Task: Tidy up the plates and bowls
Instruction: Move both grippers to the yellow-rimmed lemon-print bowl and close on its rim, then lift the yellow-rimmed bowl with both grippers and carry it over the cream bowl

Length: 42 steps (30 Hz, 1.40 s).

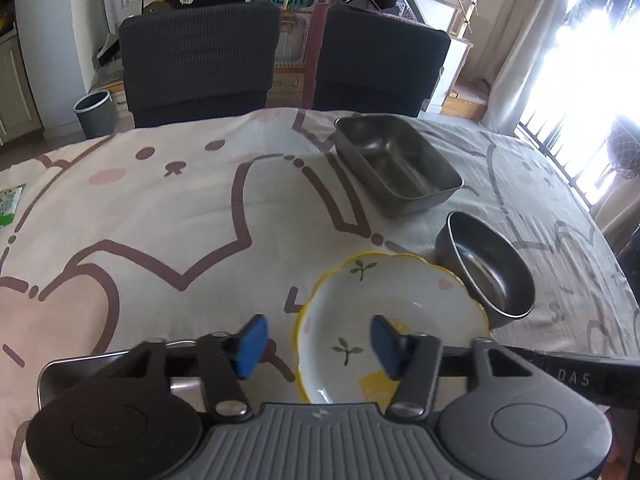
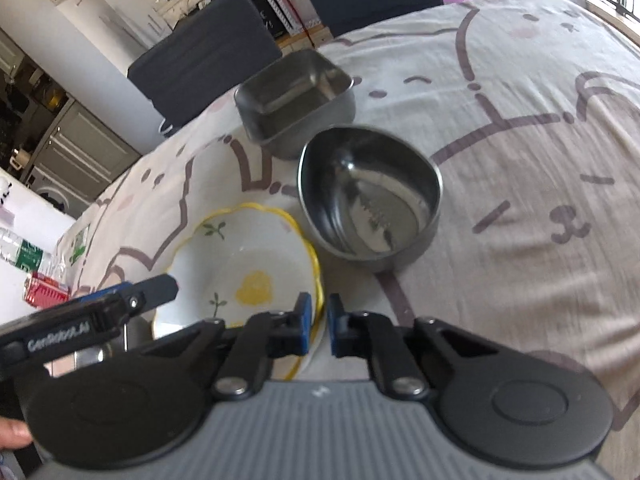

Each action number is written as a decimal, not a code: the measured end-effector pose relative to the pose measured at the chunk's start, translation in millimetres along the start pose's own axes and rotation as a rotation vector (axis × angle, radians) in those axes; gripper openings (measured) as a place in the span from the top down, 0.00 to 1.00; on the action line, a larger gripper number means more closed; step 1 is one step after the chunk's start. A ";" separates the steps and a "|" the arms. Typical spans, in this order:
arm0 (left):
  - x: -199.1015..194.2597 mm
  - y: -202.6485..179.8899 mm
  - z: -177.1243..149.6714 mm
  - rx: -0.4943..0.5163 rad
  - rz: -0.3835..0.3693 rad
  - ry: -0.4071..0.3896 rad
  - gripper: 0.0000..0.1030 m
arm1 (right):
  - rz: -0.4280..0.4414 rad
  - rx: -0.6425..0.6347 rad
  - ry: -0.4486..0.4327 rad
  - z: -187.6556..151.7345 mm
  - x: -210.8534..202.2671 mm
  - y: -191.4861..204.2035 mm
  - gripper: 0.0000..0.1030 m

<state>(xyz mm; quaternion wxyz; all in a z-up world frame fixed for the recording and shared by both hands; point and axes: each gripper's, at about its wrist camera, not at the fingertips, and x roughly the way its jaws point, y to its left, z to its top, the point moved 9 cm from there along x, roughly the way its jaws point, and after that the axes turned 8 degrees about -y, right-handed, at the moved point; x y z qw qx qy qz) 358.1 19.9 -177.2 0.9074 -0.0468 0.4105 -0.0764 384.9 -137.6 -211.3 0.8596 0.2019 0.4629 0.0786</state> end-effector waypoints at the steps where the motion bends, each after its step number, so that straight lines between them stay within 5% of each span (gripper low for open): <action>1: 1.0 0.7 -0.5 0.000 0.000 0.003 0.56 | -0.001 -0.002 0.006 -1.9 -0.1 0.3 0.89; 4: 4.1 1.1 -2.3 0.008 0.008 0.021 0.77 | -0.013 -0.013 -0.003 -4.0 -1.7 1.8 0.89; 9: 7.2 3.6 -9.3 0.056 0.051 0.051 0.94 | -0.014 -0.039 -0.007 -4.5 -1.9 3.4 0.89; 20: -7.3 -10.3 -30.1 0.132 0.013 0.098 0.91 | -0.018 -0.110 -0.007 -6.7 -9.6 -2.4 0.91; 32: 6.6 -6.2 -32.0 0.049 -0.017 0.120 0.90 | -0.017 -0.177 0.004 -10.5 -7.9 -4.9 0.90; 37: 16.3 -4.9 -33.0 0.034 -0.032 0.130 0.89 | -0.066 -0.166 0.032 -12.6 3.0 -8.5 0.76; 42: 21.7 -5.9 -34.1 0.030 -0.037 0.142 0.88 | -0.050 -0.164 0.039 -13.8 7.4 -5.3 0.85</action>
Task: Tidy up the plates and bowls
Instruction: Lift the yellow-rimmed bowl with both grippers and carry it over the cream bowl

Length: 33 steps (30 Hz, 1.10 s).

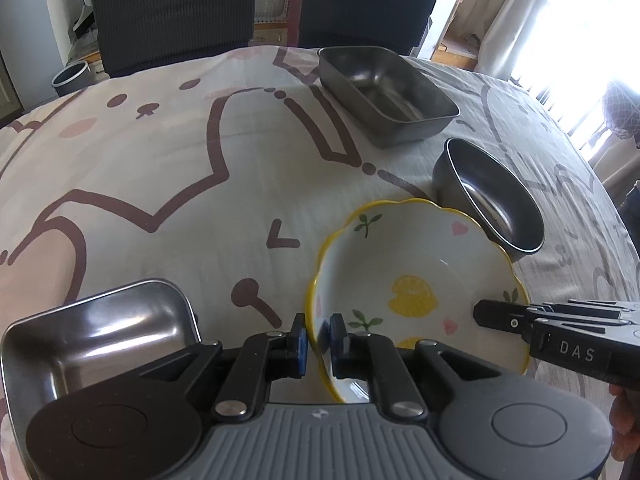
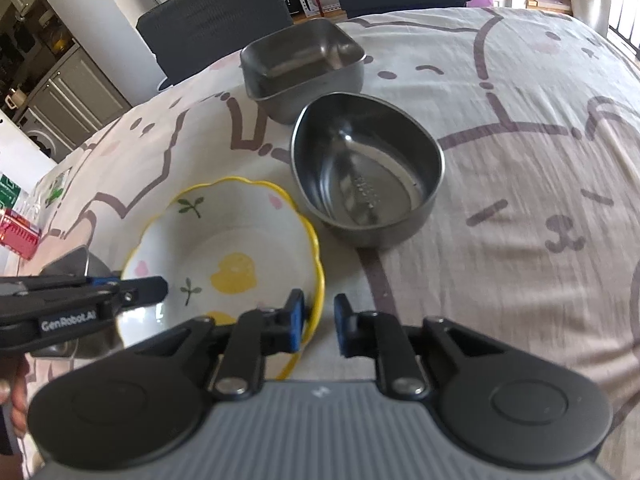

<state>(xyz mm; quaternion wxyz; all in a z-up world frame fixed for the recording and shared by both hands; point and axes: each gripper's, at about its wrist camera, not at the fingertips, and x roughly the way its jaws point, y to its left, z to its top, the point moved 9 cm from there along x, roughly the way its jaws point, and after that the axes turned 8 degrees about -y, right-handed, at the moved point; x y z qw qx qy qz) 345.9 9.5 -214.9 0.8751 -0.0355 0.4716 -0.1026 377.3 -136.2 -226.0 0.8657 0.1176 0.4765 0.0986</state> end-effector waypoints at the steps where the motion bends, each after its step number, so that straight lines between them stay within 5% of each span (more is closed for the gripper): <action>1: 0.3 -0.1 0.1 -0.002 -0.001 0.001 0.88 | 0.003 0.001 0.001 0.3 0.2 0.9 0.87; 17: -19.9 -1.4 6.0 -0.011 0.011 -0.073 0.91 | 0.003 0.023 -0.021 3.5 -5.3 2.7 0.89; 33: -116.6 -13.9 0.7 -0.069 0.008 -0.234 0.91 | 0.109 -0.028 -0.196 14.9 -85.4 23.8 0.90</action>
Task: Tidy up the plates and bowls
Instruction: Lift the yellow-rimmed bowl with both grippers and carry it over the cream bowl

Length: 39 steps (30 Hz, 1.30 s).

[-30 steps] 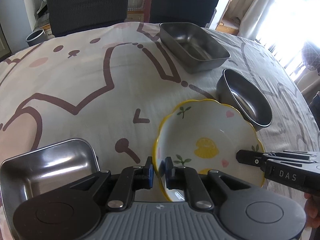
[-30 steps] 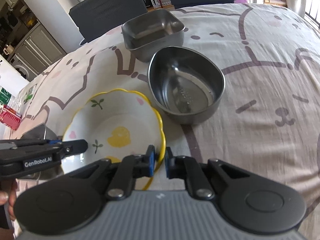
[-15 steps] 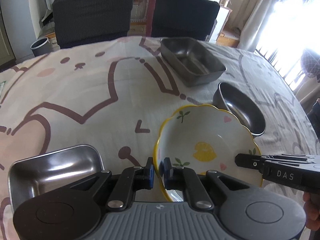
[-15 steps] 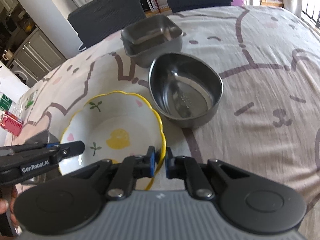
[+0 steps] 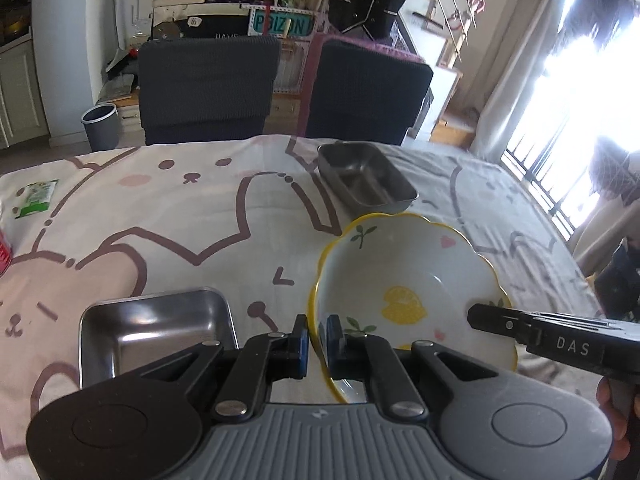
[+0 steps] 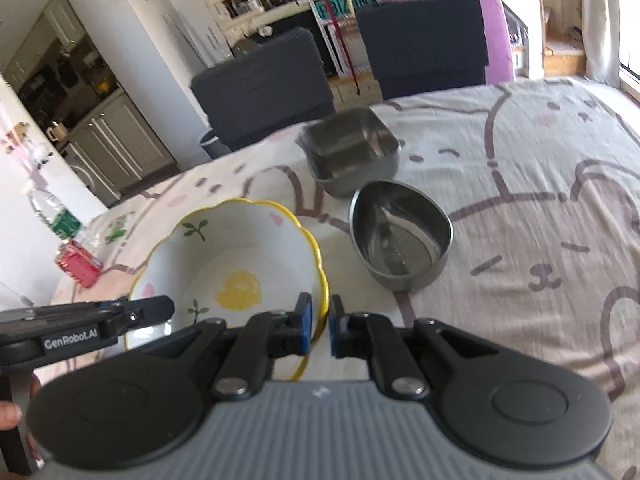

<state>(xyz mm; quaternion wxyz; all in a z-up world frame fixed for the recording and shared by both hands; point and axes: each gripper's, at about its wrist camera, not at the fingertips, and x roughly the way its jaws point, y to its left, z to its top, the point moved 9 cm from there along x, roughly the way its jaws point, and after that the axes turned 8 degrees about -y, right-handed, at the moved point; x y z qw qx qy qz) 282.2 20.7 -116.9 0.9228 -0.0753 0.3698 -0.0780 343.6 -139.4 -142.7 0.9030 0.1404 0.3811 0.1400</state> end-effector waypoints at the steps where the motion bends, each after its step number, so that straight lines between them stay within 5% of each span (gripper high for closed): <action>1: -5.8 -0.8 -1.0 -0.003 -0.004 -0.006 0.91 | 0.004 -0.006 -0.006 -1.5 -5.7 2.1 0.90; 20: -84.0 17.8 -48.1 -0.068 -0.005 -0.079 0.91 | 0.126 -0.044 0.001 -41.2 -62.2 37.0 0.90; 39: -85.2 48.8 -104.6 -0.109 -0.004 0.028 0.91 | 0.171 -0.101 0.184 -89.2 -51.5 56.1 0.90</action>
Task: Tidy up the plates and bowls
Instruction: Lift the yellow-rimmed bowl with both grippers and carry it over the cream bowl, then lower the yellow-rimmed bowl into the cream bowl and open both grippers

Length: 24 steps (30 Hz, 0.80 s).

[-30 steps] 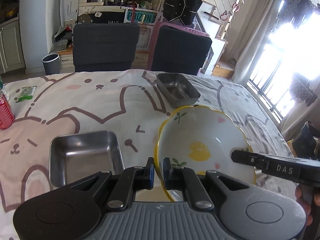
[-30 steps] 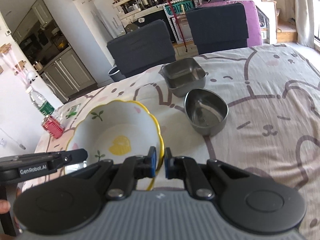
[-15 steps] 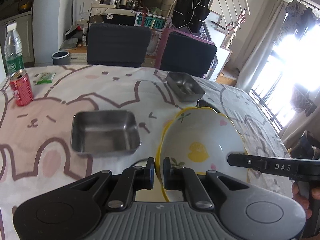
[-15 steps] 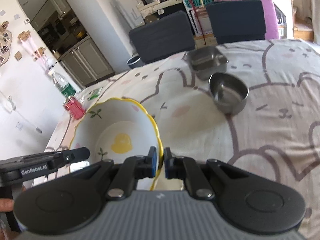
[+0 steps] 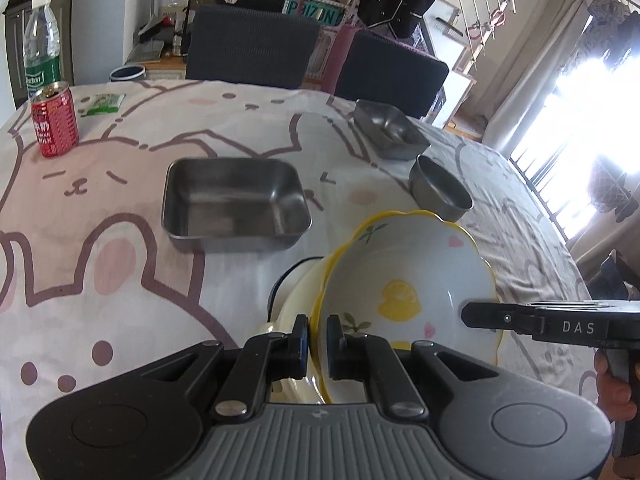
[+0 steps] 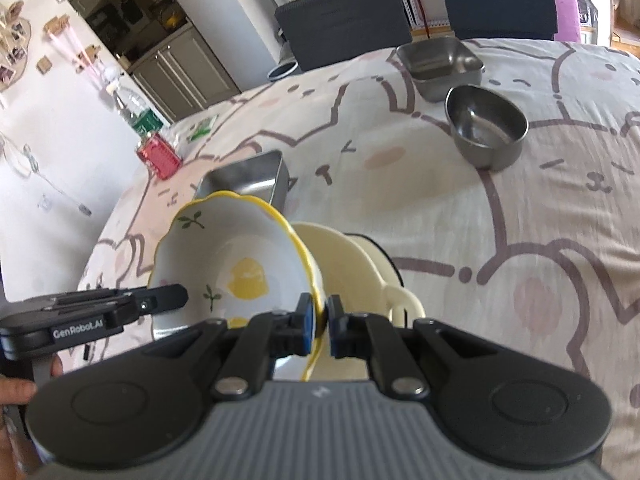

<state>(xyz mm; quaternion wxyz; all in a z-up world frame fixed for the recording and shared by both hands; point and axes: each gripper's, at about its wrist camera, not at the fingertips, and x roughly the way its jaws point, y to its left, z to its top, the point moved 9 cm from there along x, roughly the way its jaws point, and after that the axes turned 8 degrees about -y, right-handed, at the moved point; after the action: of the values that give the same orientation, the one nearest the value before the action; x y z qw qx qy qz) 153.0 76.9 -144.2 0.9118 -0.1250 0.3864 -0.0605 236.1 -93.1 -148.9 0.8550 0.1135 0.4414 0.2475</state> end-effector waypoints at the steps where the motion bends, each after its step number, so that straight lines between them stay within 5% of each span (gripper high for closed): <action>1: 0.7 0.0 -1.3 0.001 0.000 0.005 0.91 | -0.002 -0.001 0.009 -1.0 1.8 0.1 0.90; 24: 14.4 -3.6 -17.1 0.030 -0.010 0.080 0.91 | -0.051 -0.027 0.091 -13.7 11.4 -4.4 0.90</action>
<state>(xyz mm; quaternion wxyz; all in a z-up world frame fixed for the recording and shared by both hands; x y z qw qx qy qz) 150.7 67.4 -164.7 0.8972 -0.1107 0.4208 -0.0756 232.0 -91.2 -166.7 0.8416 0.0793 0.4790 0.2367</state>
